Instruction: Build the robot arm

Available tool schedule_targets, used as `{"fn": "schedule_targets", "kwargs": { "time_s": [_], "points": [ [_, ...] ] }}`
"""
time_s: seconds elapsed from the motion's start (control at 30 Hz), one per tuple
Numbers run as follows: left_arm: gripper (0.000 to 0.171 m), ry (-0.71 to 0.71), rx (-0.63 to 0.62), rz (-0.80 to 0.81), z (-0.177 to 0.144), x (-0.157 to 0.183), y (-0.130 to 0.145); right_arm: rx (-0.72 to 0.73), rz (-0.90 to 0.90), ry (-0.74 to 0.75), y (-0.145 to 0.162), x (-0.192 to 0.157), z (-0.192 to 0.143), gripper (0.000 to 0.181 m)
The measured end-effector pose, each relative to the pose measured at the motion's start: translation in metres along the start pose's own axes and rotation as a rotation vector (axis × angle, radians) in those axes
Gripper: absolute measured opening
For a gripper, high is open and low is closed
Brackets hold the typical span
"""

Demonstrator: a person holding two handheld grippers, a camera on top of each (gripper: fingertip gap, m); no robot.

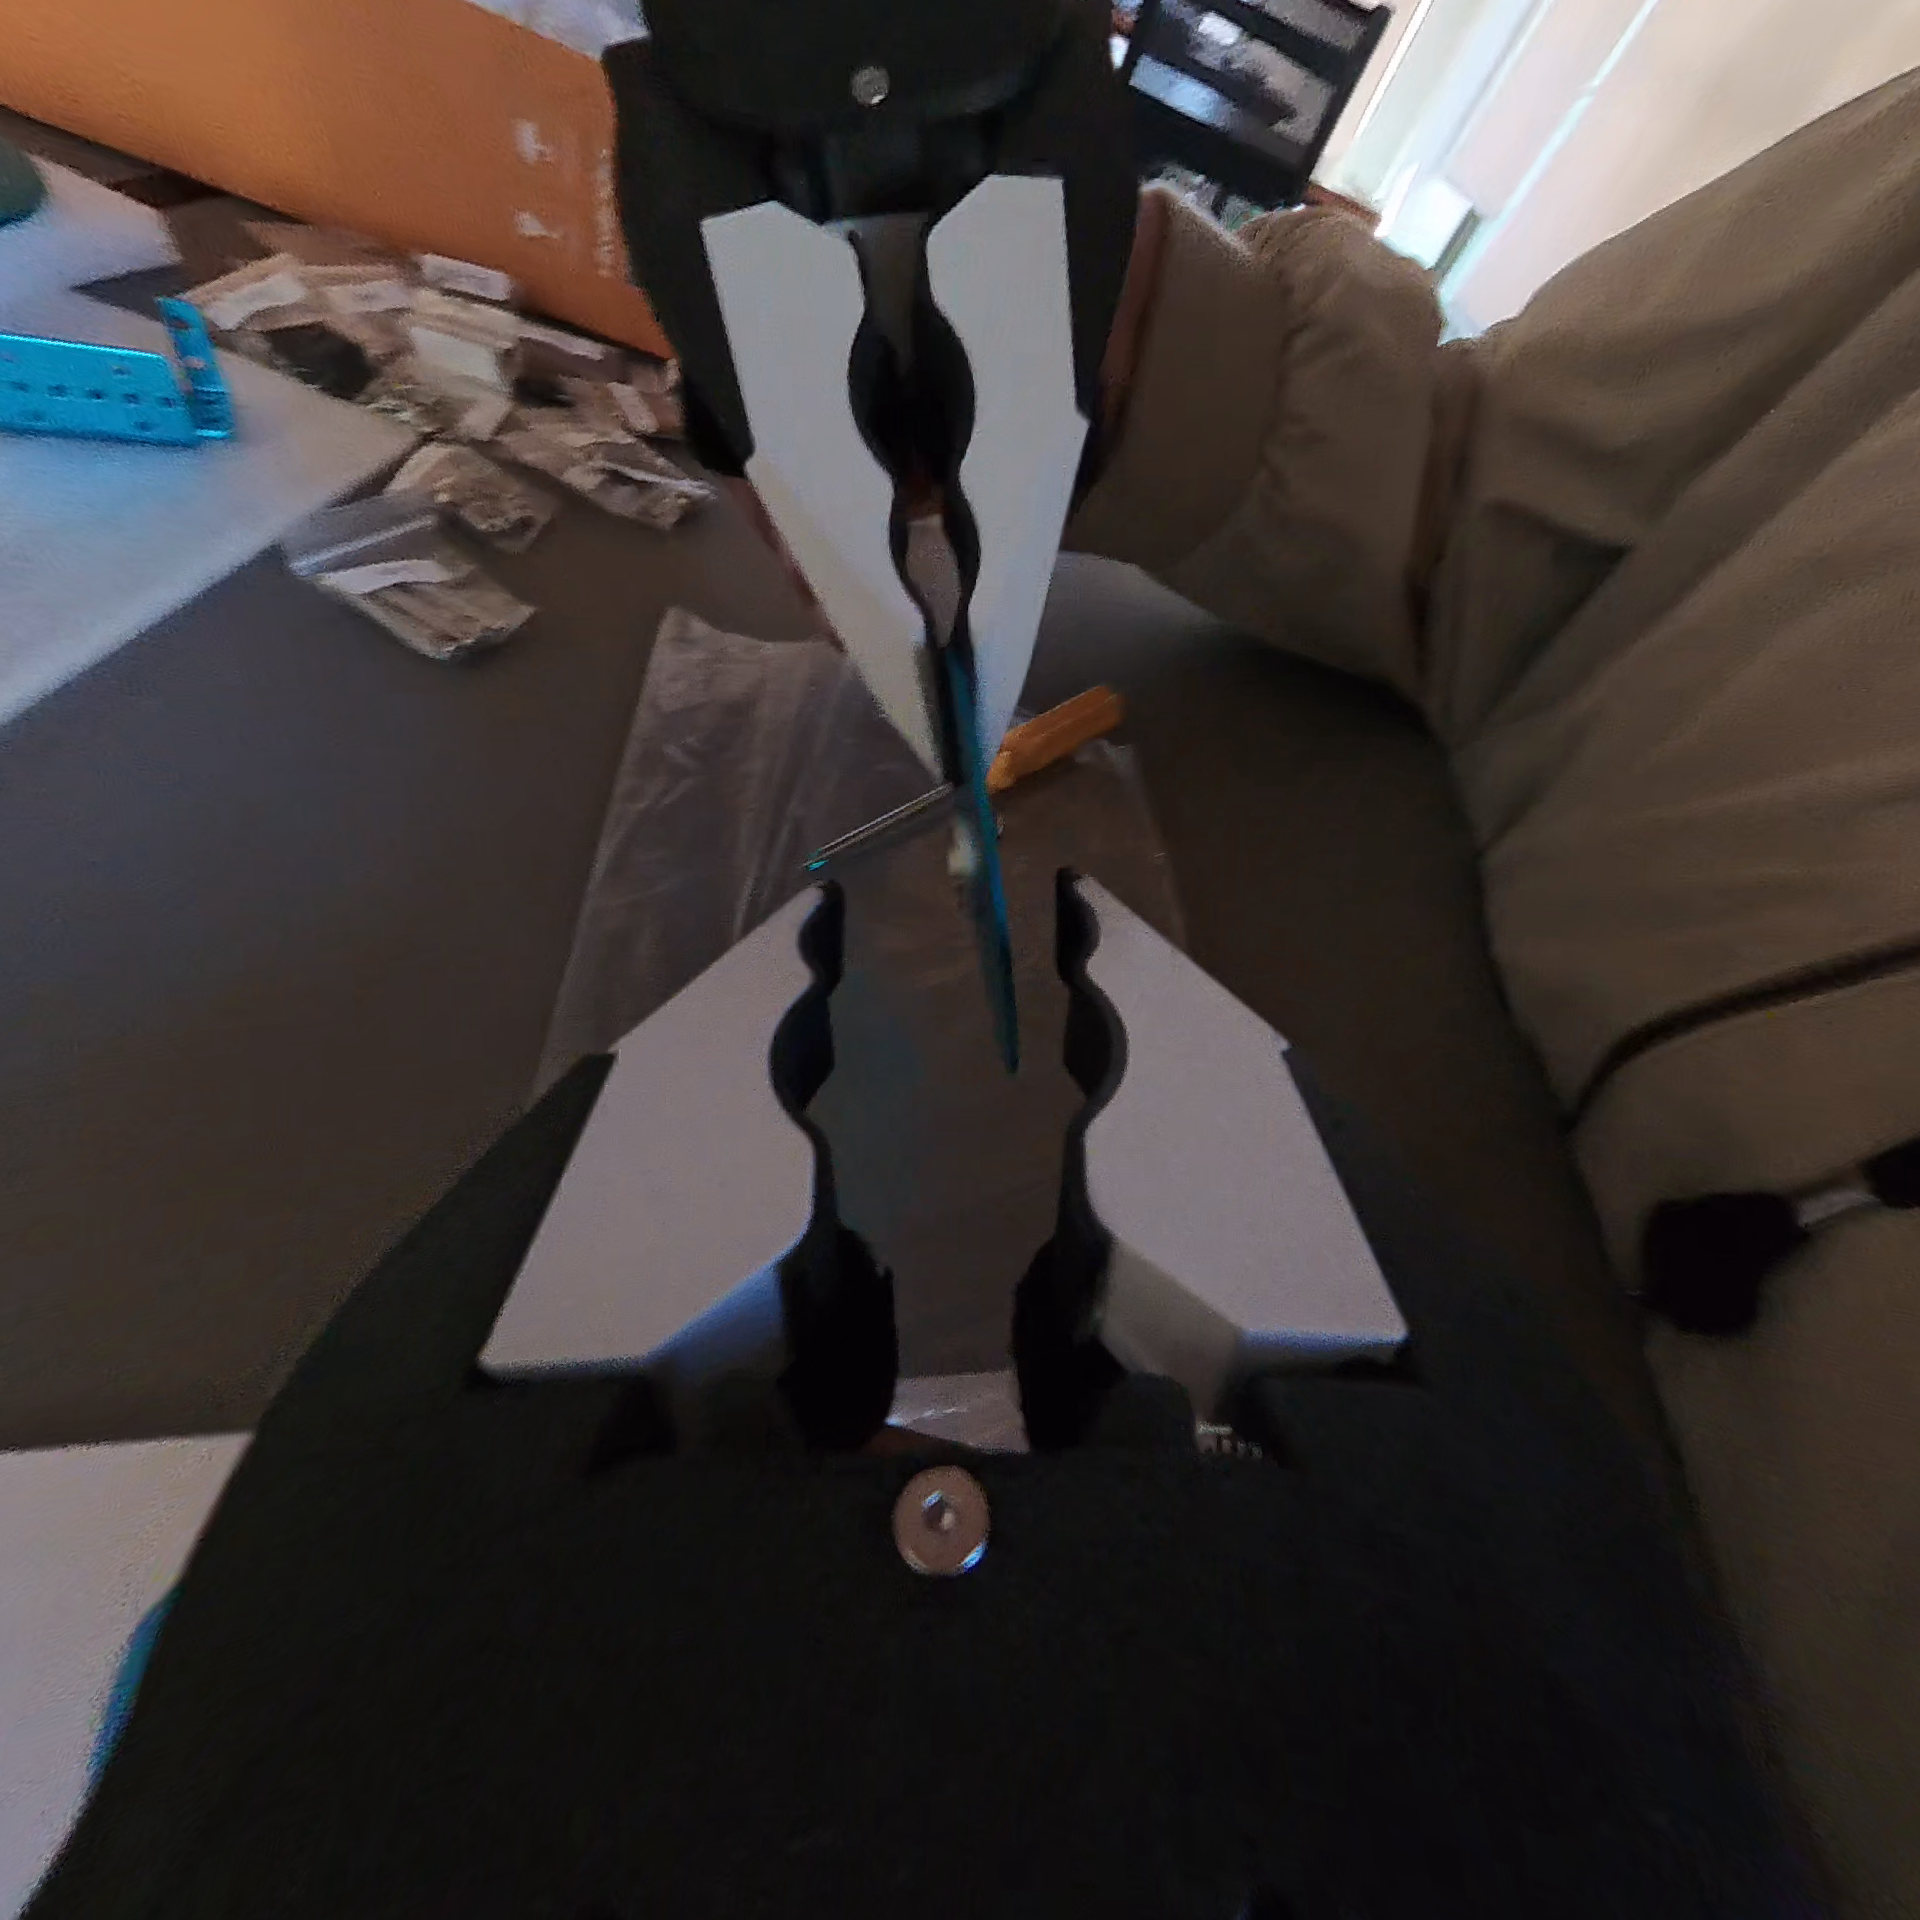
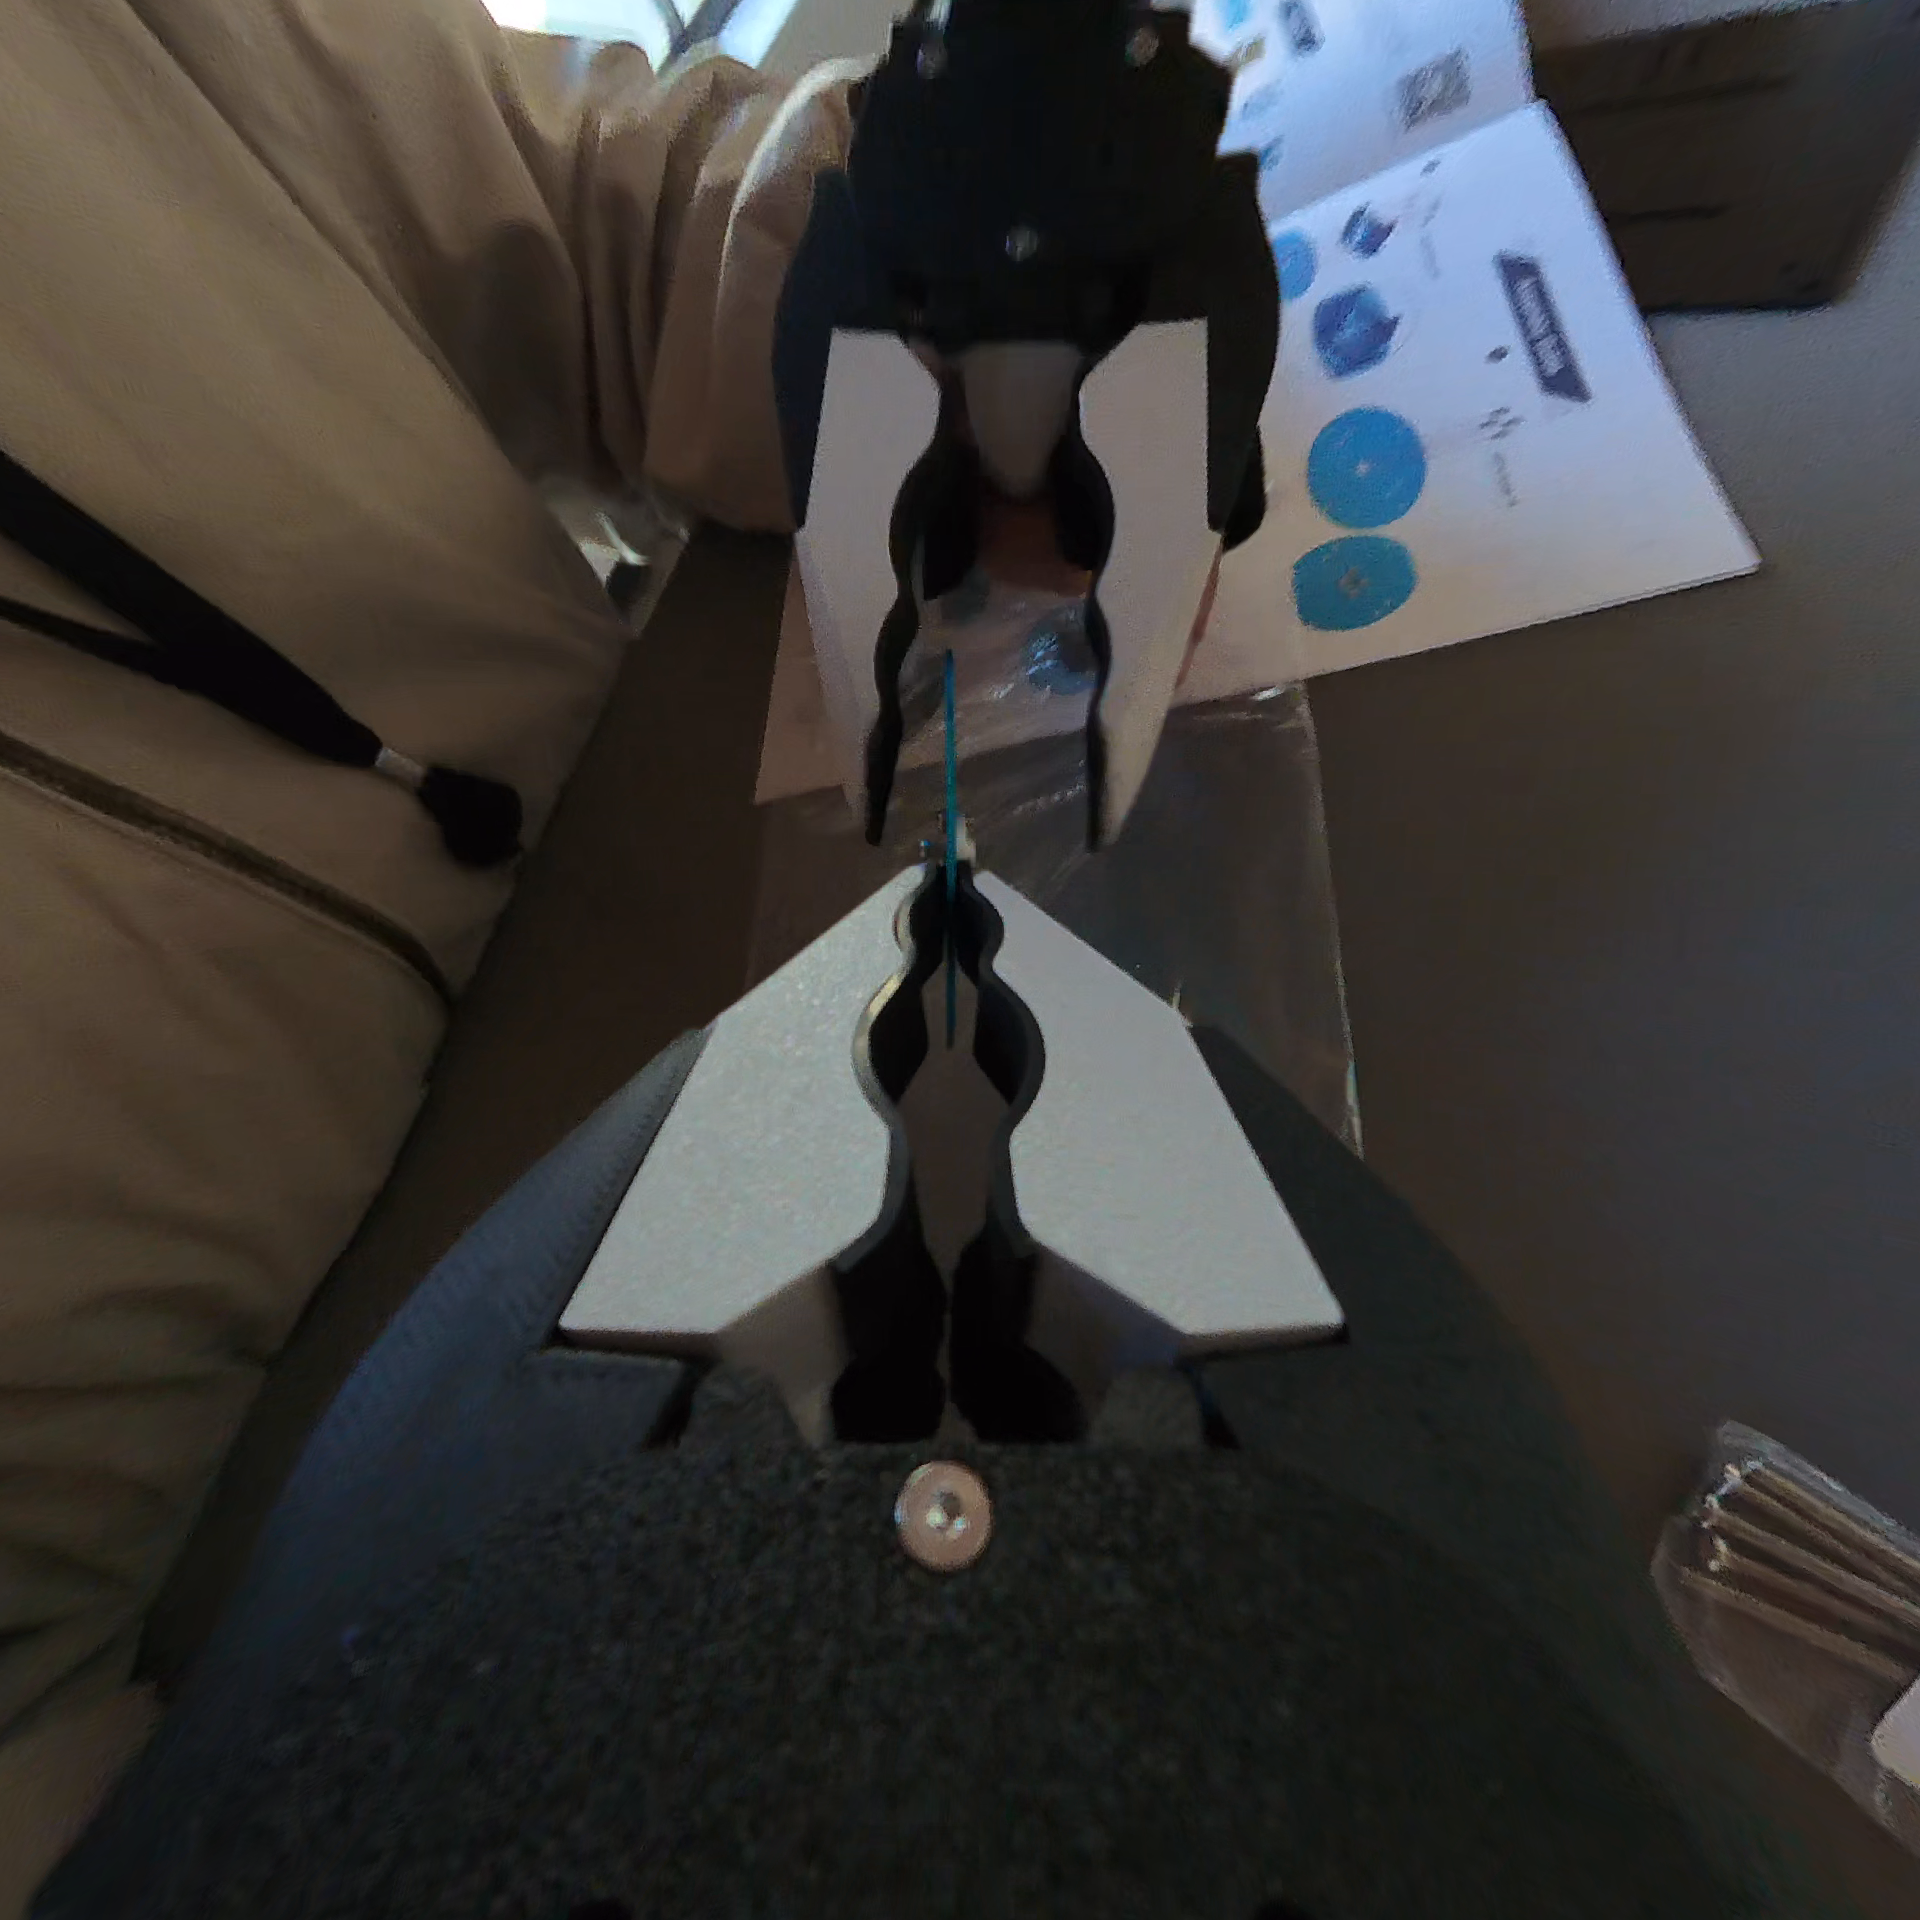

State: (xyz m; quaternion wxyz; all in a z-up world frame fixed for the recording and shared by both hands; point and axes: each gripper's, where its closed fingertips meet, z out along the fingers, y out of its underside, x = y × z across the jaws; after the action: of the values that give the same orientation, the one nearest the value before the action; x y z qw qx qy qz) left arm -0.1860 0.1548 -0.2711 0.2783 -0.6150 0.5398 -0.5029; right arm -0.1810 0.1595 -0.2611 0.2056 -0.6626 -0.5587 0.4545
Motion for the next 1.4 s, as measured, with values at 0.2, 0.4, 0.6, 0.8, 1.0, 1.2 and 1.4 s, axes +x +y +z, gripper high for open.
{"fn": "schedule_targets", "kwargs": {
  "time_s": [0.2,0.4,0.6,0.8,1.0,1.2,1.4],
  "points": [
    [0.008,-0.08,-0.016,0.044,0.004,-0.002,0.003,-0.032,-0.035,0.053,-0.01,0.004,0.007,0.0],
    [0.007,-0.332,0.054,0.11,-0.024,-0.042,-0.011,0.08,0.121,0.56,0.014,0.029,-0.043,0.05],
    [0.007,-0.489,0.068,0.095,-0.032,-0.063,-0.012,0.137,0.29,0.878,0.094,-0.021,-0.041,0.038],
    [0.007,-0.461,0.074,0.098,-0.023,-0.056,-0.011,0.05,0.271,1.027,0.117,-0.026,-0.038,0.033],
    [0.007,-0.493,0.057,0.202,-0.018,-0.05,-0.011,-0.05,0.245,1.007,0.123,-0.019,-0.026,0.018],
    [0.007,-0.566,-0.005,0.333,-0.013,-0.053,-0.003,0.248,0.383,0.849,0.068,-0.032,-0.022,0.017],
    [0.007,-0.548,0.001,0.292,-0.009,-0.052,-0.001,0.398,0.437,0.751,0.046,-0.035,-0.002,0.017]
  ]
}}
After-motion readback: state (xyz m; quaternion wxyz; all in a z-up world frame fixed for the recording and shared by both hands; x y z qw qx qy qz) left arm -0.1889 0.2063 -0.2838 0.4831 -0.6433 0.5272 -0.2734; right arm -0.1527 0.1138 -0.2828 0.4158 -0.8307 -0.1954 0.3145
